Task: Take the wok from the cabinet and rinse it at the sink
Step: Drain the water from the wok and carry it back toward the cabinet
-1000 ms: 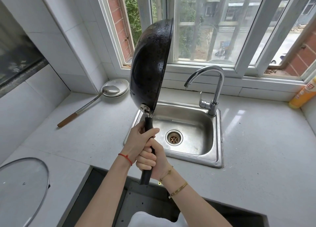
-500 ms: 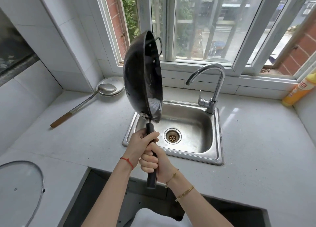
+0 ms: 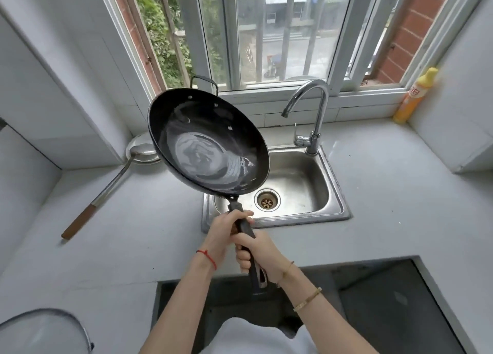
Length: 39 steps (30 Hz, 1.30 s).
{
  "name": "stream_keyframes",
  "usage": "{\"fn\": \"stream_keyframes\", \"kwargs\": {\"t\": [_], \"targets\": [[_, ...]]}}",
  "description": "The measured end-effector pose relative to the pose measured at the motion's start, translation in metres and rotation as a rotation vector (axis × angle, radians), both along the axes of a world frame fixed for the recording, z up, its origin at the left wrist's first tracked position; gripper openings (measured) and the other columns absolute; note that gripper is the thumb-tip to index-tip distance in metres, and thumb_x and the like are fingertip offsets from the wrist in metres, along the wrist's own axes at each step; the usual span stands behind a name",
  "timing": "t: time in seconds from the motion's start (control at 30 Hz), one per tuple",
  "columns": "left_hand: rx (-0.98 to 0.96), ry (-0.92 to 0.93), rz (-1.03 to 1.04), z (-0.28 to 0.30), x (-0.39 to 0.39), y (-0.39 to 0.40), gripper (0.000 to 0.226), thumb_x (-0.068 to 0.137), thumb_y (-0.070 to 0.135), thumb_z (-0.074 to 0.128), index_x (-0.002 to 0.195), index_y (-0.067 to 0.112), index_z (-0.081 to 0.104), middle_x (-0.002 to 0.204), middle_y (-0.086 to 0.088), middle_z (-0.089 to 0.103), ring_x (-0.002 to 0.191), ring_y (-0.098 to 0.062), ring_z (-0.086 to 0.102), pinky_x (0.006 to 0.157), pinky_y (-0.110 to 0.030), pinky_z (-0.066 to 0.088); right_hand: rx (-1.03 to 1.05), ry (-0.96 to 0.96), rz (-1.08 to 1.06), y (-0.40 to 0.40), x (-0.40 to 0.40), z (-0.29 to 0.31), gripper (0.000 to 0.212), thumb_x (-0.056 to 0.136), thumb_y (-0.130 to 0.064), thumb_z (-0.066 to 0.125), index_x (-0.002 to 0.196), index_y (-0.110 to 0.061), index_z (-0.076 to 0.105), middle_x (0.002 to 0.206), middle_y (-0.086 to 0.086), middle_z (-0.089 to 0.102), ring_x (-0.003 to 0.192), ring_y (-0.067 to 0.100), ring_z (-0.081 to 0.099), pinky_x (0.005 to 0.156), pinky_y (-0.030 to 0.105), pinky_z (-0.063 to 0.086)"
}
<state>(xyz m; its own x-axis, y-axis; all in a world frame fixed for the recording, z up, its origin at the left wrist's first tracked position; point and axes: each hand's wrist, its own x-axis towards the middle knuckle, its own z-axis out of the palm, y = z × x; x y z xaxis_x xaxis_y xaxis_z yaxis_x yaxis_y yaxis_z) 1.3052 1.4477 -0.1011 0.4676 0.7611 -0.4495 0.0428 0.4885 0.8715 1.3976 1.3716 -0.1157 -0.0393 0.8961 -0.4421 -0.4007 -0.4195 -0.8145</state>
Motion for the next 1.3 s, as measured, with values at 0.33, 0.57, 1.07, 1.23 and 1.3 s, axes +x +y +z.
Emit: {"fn": "stream_keyframes", "kwargs": {"t": [0.33,0.57,1.07,1.23,1.3], "targets": [[-0.105,0.026,-0.257,-0.033,-0.020,-0.024,0.048,0.076,0.040,0.053,0.105,0.006,0.072,0.089,-0.005,0.073,0.083,-0.020,0.065,0.083,-0.036,0.048,-0.036,-0.278,-0.125,-0.048,-0.032,-0.016,0.013,0.092,-0.018,0.057,0.081,-0.011,0.056,0.054,0.001,0.053,0.044,0.016,0.051,0.045,0.028,0.050],[-0.129,0.096,-0.409,-0.033,-0.017,-0.060,0.039,0.096,0.026,0.041,0.108,0.001,0.068,0.088,-0.007,0.071,0.079,-0.020,0.066,0.074,-0.031,0.050,-0.124,-0.333,-0.250,-0.092,-0.041,-0.026,0.013,0.091,-0.014,0.055,0.079,-0.009,0.056,0.049,0.000,0.053,0.040,0.016,0.050,0.043,0.029,0.049],[-0.158,0.145,-0.700,-0.059,0.033,-0.153,0.035,0.093,0.027,0.043,0.101,0.008,0.072,0.080,-0.004,0.074,0.072,-0.017,0.070,0.069,-0.029,0.053,-0.266,-0.322,-0.593,-0.199,-0.031,-0.030,0.017,0.091,-0.012,0.055,0.075,-0.011,0.053,0.045,-0.001,0.052,0.036,0.016,0.049,0.039,0.025,0.046],[-0.180,0.116,-0.763,-0.050,0.052,-0.202,0.038,0.097,0.025,0.041,0.110,0.003,0.068,0.083,-0.008,0.073,0.068,-0.017,0.068,0.059,-0.024,0.052,-0.286,-0.314,-0.725,-0.243,-0.025,-0.026,0.014,0.088,-0.006,0.051,0.074,-0.008,0.051,0.043,0.001,0.050,0.033,0.017,0.046,0.037,0.025,0.044],[-0.194,0.116,-0.783,-0.044,0.061,-0.223,0.037,0.100,0.023,0.039,0.111,0.002,0.066,0.082,-0.009,0.071,0.065,-0.018,0.067,0.056,-0.023,0.052,-0.295,-0.323,-0.778,-0.261,-0.022,-0.025,0.012,0.088,-0.006,0.052,0.076,-0.007,0.052,0.042,0.002,0.050,0.032,0.018,0.046,0.035,0.025,0.043]]}}
